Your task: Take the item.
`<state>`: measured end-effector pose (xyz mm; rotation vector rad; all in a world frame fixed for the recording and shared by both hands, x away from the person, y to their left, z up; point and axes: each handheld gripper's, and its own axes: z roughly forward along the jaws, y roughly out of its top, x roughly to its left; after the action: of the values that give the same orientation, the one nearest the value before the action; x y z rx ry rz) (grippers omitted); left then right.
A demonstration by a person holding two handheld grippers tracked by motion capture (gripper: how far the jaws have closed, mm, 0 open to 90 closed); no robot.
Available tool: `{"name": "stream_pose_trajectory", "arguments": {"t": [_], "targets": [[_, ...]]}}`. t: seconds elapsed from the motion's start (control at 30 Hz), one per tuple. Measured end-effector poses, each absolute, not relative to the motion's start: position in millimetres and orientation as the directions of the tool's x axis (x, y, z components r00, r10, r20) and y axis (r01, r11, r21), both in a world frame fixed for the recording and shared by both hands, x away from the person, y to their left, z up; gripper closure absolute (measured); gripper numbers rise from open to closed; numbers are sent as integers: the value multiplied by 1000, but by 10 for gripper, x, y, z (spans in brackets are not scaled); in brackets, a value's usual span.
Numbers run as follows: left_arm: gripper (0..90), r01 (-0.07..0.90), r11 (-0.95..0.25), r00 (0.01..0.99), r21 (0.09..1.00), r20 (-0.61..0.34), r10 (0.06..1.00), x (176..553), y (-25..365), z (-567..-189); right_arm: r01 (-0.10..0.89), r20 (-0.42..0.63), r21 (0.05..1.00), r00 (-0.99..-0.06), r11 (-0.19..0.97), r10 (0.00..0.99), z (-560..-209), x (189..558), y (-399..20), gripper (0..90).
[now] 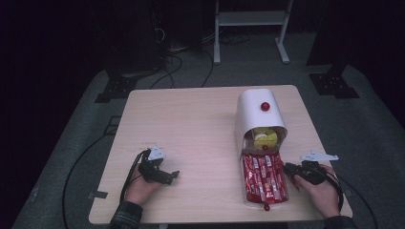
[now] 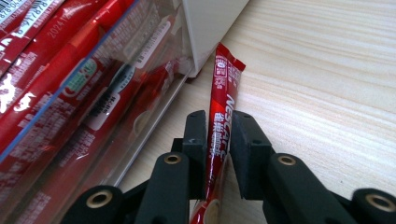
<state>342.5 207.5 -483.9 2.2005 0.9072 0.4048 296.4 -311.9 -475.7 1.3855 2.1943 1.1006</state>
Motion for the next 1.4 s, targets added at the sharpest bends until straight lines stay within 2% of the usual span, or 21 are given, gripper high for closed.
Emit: {"name": "stream_pose_trajectory", "arguments": {"t": [0.4, 0.67, 0.77, 1.03, 1.4], "targets": [[0, 487, -500, 704, 716, 17, 710, 3424, 2075, -4839, 579, 128, 788, -491, 212, 862, -4669, 2917, -3136, 605], [0, 487, -500, 704, 716, 17, 710, 3422, 2075, -4839, 546, 98, 816, -457, 192, 884, -4640, 2937, -3228, 367], [0, 487, -500, 703, 716, 17, 711, 3422, 2075, -4839, 538, 84, 822, -438, 186, 895, -4639, 2950, -3283, 311], [0, 487, -500, 703, 716, 17, 711, 3422, 2075, -4839, 557, 69, 813, -382, 170, 922, -4669, 2981, -3474, 234], [0, 487, -499, 703, 716, 17, 711, 3422, 2075, -4839, 599, 50, 783, -327, 166, 944, -4740, 3022, -3622, 191]]}}
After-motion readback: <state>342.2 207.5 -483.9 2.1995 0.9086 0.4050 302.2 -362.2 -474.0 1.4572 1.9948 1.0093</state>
